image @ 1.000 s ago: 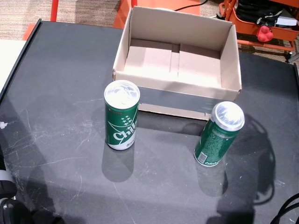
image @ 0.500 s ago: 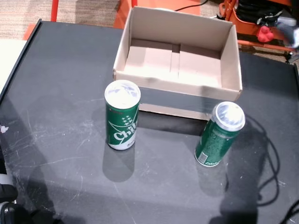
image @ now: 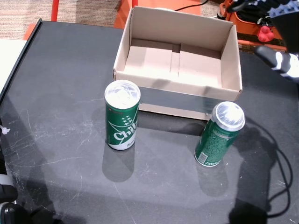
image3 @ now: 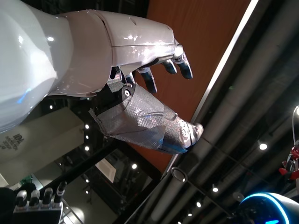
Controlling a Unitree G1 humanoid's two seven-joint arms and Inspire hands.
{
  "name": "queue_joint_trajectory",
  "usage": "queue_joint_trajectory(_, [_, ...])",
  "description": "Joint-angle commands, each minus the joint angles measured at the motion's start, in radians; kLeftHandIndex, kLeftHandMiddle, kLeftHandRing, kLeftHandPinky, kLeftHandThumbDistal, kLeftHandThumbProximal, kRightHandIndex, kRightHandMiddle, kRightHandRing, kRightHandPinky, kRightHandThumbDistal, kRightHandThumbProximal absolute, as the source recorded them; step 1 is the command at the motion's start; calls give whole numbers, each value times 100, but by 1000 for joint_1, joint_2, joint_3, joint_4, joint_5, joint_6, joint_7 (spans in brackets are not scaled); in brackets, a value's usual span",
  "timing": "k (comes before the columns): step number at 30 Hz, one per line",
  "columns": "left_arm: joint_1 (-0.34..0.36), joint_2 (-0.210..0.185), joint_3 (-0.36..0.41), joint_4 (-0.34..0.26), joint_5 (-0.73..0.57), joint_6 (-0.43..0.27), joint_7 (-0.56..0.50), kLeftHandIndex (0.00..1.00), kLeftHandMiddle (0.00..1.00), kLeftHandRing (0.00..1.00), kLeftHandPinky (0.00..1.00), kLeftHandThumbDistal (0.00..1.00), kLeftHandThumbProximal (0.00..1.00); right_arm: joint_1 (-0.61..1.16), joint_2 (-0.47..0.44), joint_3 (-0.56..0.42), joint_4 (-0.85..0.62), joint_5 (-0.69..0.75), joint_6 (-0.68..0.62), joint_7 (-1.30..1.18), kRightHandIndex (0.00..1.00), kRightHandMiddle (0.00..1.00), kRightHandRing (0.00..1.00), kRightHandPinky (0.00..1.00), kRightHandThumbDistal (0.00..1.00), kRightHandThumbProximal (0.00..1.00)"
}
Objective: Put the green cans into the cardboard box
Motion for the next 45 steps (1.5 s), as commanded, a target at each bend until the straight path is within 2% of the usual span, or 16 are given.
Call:
queue_joint_trajectory(1, [-15, -2, -7, 12, 12, -2, -4, 64, 75, 93, 87, 66, 38, 13, -11, -12, 0, 6, -1, -11, 57, 55, 65, 79, 96, 61])
queue_joint_trajectory(3, [-13, 2, -8, 11, 5, 14, -2, 65, 74, 92, 86, 67, 34, 16, -7, -13, 10, 1, -10, -16, 59, 55, 66, 79, 96, 64])
queue_joint_trajectory(5, [-10, 0, -7, 9, 6, 11, 0, 65, 75, 93, 87, 66, 36, 22, -5, -10, 19, -11, -26, -23, 64, 56, 65, 79, 99, 66])
queue_joint_trajectory(7, [-11, -6, -4, 9, 19, -19, 7, 65, 74, 93, 87, 64, 42, 39, -7, 1, 19, -39, -41, -45, 74, 59, 65, 80, 91, 64])
queue_joint_trajectory(9, [-11, -8, -5, 7, 22, -27, 8, 66, 74, 93, 87, 63, 42, 54, -12, 13, 23, -63, -57, -62, 75, 61, 66, 80, 82, 61])
queue_joint_trajectory(14, [-25, 5, -4, 33, 20, -28, -7, 67, 75, 94, 88, 60, 42, 79, -25, 28, 46, -91, -43, -71, 75, 65, 69, 83, 100, 67])
queue_joint_trajectory(16, [-31, 6, -3, 41, 18, -27, -10, 66, 75, 94, 88, 62, 41, 89, -28, 32, 49, -109, -51, -88, 75, 65, 69, 83, 100, 72])
queue_joint_trajectory(19, [-41, 12, 1, 59, 18, -33, -26, 66, 76, 94, 89, 61, 41, 96, -31, 41, 54, -130, -47, -108, 77, 67, 70, 83, 93, 72])
queue_joint_trajectory(22, [-46, 15, 3, 72, 23, -41, -31, 65, 75, 93, 88, 62, 40, 101, -33, 60, 61, -156, -38, -138, 80, 69, 70, 83, 99, 72])
queue_joint_trajectory(26, [-49, 17, 4, 82, 19, -40, -34, 65, 75, 93, 87, 62, 40, 93, -30, 82, 102, -189, -51, -151, 84, 72, 71, 84, 89, 75])
queue_joint_trajectory(27, [-51, 17, 5, 84, 17, -41, -36, 65, 75, 93, 87, 62, 40, 91, -30, 88, 109, -200, -57, -158, 84, 72, 71, 84, 91, 76])
queue_joint_trajectory(28, [-53, 17, 7, 88, 17, -44, -39, 65, 75, 93, 88, 61, 42, 91, -30, 96, 113, -215, -61, -170, 85, 73, 73, 85, 98, 79])
queue_joint_trajectory(33, [-58, 19, 13, 104, 23, -64, -49, 65, 75, 94, 90, 58, 46, 98, -44, 133, 124, -276, -72, -210, 80, 78, 81, 89, 100, 87])
queue_joint_trajectory(37, [-62, 20, 14, 112, 32, -83, -48, 65, 75, 94, 90, 57, 47, 99, -60, 157, 142, -308, -63, -227, 78, 81, 84, 90, 100, 87])
queue_joint_trajectory(42, [-62, 16, 14, 115, 32, -91, -43, 64, 74, 94, 90, 57, 47, 95, -62, 166, 187, -313, -34, -230, 79, 80, 82, 90, 100, 80])
queue_joint_trajectory(45, [-67, 18, 18, 126, 29, -95, -48, 64, 74, 94, 91, 58, 49, 93, -71, 165, 218, -312, -32, -219, 79, 79, 82, 91, 100, 82])
